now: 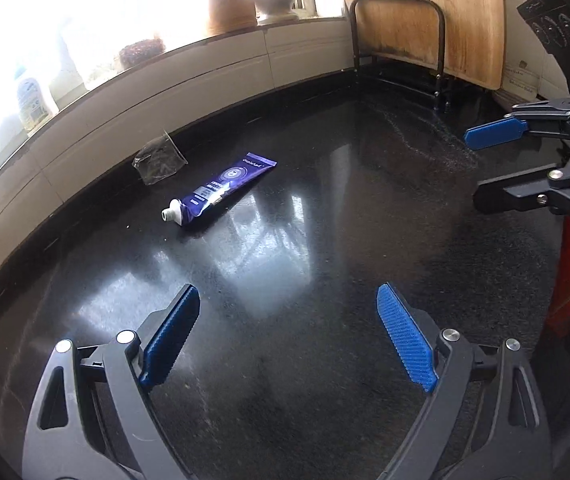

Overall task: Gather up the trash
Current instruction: 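Grasp the blue toothpaste tube with the left tool while the right tool grasps the clear cup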

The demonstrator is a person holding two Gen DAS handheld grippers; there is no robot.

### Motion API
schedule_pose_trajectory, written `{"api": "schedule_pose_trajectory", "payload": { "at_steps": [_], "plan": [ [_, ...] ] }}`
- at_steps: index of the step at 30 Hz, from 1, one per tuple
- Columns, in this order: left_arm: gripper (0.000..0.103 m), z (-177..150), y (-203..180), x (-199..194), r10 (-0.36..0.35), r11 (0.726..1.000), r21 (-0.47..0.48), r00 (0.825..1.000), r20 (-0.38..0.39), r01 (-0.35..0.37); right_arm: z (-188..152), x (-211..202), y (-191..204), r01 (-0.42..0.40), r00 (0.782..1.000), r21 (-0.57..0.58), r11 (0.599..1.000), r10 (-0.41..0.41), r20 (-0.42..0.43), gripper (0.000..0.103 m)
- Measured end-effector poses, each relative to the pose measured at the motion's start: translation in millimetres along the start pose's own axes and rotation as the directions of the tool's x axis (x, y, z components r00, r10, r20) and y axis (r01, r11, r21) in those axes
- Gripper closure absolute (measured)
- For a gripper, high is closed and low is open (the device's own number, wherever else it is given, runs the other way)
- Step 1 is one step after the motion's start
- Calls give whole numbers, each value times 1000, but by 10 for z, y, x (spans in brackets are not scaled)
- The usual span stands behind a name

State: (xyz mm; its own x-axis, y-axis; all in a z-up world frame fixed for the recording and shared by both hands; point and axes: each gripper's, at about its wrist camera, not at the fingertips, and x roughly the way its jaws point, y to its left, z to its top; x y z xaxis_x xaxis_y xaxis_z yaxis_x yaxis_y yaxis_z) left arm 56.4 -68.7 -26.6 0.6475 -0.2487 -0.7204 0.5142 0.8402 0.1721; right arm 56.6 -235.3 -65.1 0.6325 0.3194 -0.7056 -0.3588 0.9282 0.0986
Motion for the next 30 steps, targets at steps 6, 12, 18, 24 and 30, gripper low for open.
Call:
{"api": "schedule_pose_trajectory", "payload": {
  "at_steps": [6, 12, 18, 24, 30],
  "plan": [
    [15, 217, 341, 518, -41, 996, 76, 995, -86, 48, 74, 221, -102, -11, 999, -10, 1000, 11, -35, 17],
    [15, 392, 743, 1076, -53, 993, 94, 985, -164, 69, 237, 411, -241, -19, 998, -29, 999, 17, -63, 17],
    [15, 629, 1044, 1377, -124, 984, 112, 981, -148, 141, 470, 715, -386, -15, 994, -62, 998, 8, -105, 17],
    [15, 874, 1047, 1633, -225, 946, 205, 963, -148, 252, 718, 997, -495, -21, 993, -96, 995, 10, -118, 17],
    [48, 836, 955, 1578, -280, 930, 207, 951, -133, 303, 890, 1230, -573, -29, 992, -109, 994, 15, -123, 17]
  ]
}}
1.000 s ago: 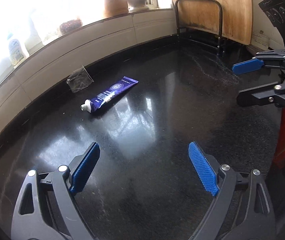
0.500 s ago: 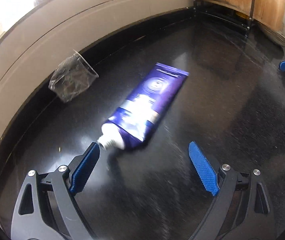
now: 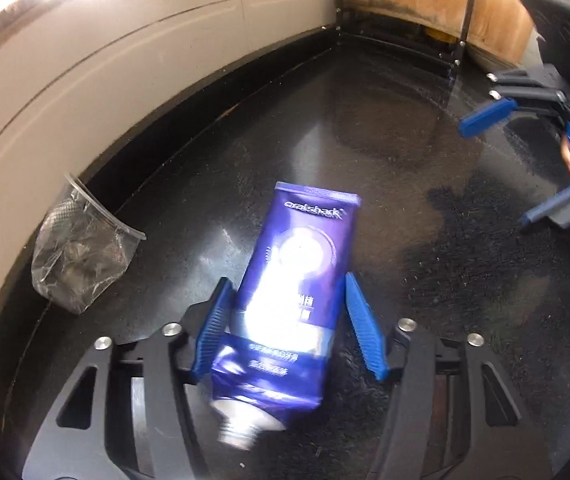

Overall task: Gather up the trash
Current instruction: 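Grasp the blue toothpaste tube with the left tool while the right tool grasps the clear cup, then carry the tube and clear cup to the black bin and open both tools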

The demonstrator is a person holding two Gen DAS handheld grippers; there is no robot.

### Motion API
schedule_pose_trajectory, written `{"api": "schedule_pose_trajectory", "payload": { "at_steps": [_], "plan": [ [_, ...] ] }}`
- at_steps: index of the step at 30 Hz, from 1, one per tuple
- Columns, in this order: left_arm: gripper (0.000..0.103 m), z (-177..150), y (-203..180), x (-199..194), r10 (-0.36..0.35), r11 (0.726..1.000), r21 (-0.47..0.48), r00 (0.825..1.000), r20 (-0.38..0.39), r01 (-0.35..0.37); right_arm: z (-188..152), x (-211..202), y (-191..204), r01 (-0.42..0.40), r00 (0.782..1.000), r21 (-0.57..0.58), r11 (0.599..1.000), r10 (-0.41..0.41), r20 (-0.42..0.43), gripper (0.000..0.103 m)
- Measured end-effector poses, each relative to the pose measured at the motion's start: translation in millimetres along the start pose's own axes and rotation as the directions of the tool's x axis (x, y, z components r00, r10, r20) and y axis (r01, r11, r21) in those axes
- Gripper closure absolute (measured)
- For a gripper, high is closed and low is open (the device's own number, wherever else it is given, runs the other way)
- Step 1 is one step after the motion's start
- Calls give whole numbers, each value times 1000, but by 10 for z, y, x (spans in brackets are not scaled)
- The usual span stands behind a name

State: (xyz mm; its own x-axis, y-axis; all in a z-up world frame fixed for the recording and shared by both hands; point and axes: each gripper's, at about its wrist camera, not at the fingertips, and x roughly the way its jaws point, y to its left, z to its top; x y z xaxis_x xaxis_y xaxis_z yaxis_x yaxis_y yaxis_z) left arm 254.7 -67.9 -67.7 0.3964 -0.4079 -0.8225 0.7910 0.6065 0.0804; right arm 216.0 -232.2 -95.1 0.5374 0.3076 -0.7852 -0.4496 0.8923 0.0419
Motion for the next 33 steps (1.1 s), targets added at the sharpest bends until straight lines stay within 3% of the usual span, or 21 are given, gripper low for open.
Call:
{"api": "schedule_pose_trajectory", "payload": {
  "at_steps": [5, 7, 11, 16, 19, 20, 21, 23, 24, 25, 33],
  "plan": [
    [52, -190, -209, -155, 98, 992, -80, 995, 6, -97, 256, 88, -25, -30, 999, 16, 999, 29, 32, 17],
    [52, -316, -240, -253, 178, 971, -162, 984, -17, -178, 400, 149, 14, -48, 998, 15, 999, 47, 49, 17],
    [52, -589, -235, -471, 238, 920, -299, 968, -82, -252, 761, 410, 241, -83, 994, -21, 996, 84, 75, 17],
    [52, -841, -321, -671, 328, 847, -398, 935, -133, -353, 1318, 866, 545, -67, 994, -65, 996, 72, 87, 17],
    [52, -947, -409, -757, 391, 807, -420, 908, -147, -416, 1616, 1104, 543, -60, 995, -42, 997, 63, 82, 21],
    [52, -977, -427, -779, 395, 799, -432, 907, -145, -417, 1679, 1164, 539, -64, 995, -32, 997, 66, 79, 22],
    [52, -1016, -444, -807, 392, 791, -454, 909, -140, -411, 1737, 1225, 541, -66, 995, -28, 997, 68, 77, 29],
    [52, -1065, -444, -849, 388, 781, -477, 912, -134, -402, 1795, 1329, 552, -51, 997, -24, 998, 52, 57, 62],
    [52, -1083, -455, -866, 389, 776, -486, 911, -135, -403, 1795, 1369, 553, -48, 998, -23, 999, 49, 44, 91],
    [52, -1096, -467, -884, 393, 769, -491, 909, -141, -409, 1772, 1365, 562, -55, 998, -15, 998, 56, 40, 97],
    [52, -1262, -558, -1203, 394, 707, -574, 904, -166, -414, 1179, 537, 915, 3, 988, -41, 999, 3, 153, 98]
  ]
}}
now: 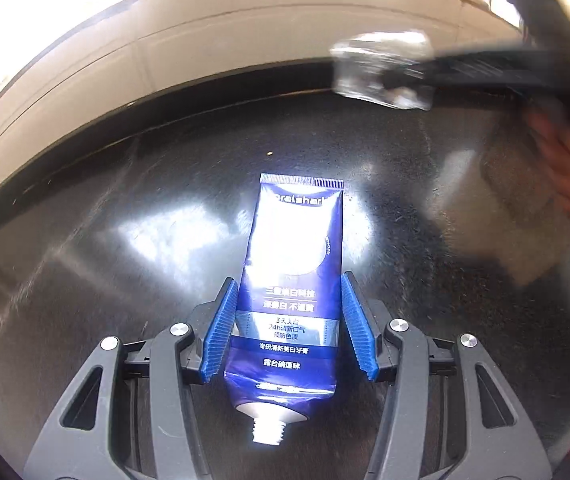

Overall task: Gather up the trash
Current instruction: 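Carry the tube and clear cup to the black bin and open both tools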

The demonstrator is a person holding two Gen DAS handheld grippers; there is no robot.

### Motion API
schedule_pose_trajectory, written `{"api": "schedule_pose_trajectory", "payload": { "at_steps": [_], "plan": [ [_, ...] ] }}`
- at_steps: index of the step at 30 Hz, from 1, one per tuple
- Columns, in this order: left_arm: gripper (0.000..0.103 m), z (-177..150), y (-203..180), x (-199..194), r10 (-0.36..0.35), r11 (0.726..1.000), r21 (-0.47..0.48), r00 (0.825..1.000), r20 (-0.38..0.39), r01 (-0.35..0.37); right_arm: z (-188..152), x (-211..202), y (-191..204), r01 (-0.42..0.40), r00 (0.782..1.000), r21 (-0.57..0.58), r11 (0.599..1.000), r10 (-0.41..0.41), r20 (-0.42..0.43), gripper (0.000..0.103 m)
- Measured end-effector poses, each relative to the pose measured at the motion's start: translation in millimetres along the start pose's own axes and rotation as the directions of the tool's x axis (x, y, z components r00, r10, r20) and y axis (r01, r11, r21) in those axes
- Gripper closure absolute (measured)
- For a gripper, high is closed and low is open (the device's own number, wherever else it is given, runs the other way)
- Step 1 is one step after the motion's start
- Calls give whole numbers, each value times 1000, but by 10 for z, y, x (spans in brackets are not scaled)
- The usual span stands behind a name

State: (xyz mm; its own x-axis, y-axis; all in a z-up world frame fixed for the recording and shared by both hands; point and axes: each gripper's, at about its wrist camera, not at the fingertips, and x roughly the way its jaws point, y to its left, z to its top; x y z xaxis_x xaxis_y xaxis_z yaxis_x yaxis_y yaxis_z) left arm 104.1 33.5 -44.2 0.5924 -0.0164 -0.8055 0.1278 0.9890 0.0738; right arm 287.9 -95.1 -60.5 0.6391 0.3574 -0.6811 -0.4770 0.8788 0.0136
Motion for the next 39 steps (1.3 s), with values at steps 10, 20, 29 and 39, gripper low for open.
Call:
{"api": "schedule_pose_trajectory", "payload": {
  "at_steps": [10, 20, 29, 39],
  "plan": [
    [52, -79, -2, -155, 49, 998, -51, 997, 55, -47, -904, -1134, 442, 14, 998, 55, 998, -17, 56, 98],
    [52, -345, 24, -547, 71, 995, -71, 994, 85, -65, -1244, -1446, 809, 1, 999, 50, 999, -3, 52, 98],
    [52, -733, 566, -1063, 167, 974, -176, 978, 125, -143, -1090, -1378, 1519, -86, 993, -54, 995, 90, 73, 98],
    [52, -1979, 1630, -2080, 404, 835, -429, 913, 52, -345, -916, -1130, 3431, -378, 919, -274, 884, 394, 3, 98]
  ]
}}
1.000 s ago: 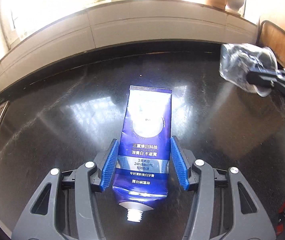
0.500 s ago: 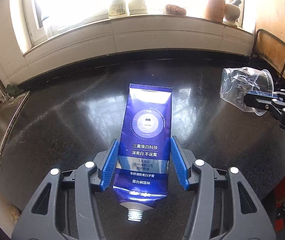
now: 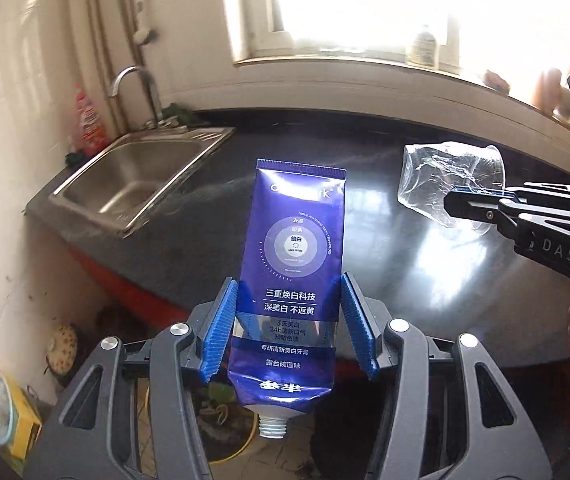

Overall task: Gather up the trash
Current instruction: 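Carry the tube and clear cup to the black bin and open both tools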

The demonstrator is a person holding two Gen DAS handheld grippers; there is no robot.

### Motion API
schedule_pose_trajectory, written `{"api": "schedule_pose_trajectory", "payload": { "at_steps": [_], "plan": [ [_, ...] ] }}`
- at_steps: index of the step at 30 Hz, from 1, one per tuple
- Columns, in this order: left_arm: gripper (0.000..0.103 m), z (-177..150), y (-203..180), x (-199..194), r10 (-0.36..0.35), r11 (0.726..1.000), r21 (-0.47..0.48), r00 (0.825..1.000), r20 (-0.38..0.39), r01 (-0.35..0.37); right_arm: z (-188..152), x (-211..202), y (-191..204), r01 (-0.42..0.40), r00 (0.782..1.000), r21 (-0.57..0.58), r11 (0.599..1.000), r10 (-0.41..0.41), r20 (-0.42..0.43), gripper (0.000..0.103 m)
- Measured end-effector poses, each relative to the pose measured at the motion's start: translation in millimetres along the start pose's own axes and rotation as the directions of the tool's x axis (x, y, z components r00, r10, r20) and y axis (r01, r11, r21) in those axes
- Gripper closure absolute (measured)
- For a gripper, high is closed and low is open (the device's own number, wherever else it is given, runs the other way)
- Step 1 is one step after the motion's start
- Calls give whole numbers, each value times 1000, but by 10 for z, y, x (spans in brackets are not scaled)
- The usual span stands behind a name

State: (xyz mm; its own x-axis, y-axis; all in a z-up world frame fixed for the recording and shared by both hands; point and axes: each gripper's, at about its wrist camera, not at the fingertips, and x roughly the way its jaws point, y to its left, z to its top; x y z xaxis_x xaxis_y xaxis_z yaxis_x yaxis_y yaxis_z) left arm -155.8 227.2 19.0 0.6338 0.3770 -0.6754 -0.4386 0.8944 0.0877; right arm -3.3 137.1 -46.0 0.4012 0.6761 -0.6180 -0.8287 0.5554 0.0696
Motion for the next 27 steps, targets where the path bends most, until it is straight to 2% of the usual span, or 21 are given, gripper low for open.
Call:
{"api": "schedule_pose_trajectory", "payload": {
  "at_steps": [2, 6, 10, 17, 18, 19, 23, 25, 27],
  "plan": [
    [52, -212, 360, -72, 55, 997, -56, 998, -26, -56, 40, 198, 351, -69, 998, -42, 997, 68, -18, 98],
    [52, -665, 895, -88, 126, 980, -144, 988, -94, -139, 2, 690, 1123, -212, 974, -128, 969, 200, -104, 98],
    [52, -1127, 1280, 94, 143, 958, -218, 971, -189, -184, -187, 1153, 1661, -287, 945, -167, 943, 250, -213, 98],
    [54, -1759, 1634, 632, 82, 936, -303, 949, -303, -177, -605, 1902, 2130, -310, 898, -202, 929, 217, -382, 98],
    [61, -1824, 1658, 713, 69, 934, -313, 947, -313, -172, -654, 1995, 2162, -310, 891, -203, 929, 209, -402, 98],
    [75, -1883, 1684, 802, 53, 934, -319, 943, -327, -163, -709, 2115, 2198, -307, 882, -203, 930, 198, -427, 98],
    [75, -2044, 1737, 1124, 30, 936, -320, 939, -342, -146, -830, 2483, 2301, -290, 863, -225, 930, 152, -482, 98],
    [75, -2153, 1777, 1334, 0, 930, -340, 925, -379, -139, -868, 2657, 2327, -292, 843, -214, 932, 145, -518, 98],
    [67, -2192, 1797, 1394, 4, 929, -339, 923, -384, -145, -892, 2759, 2336, -284, 829, -205, 937, 132, -543, 97]
  ]
}}
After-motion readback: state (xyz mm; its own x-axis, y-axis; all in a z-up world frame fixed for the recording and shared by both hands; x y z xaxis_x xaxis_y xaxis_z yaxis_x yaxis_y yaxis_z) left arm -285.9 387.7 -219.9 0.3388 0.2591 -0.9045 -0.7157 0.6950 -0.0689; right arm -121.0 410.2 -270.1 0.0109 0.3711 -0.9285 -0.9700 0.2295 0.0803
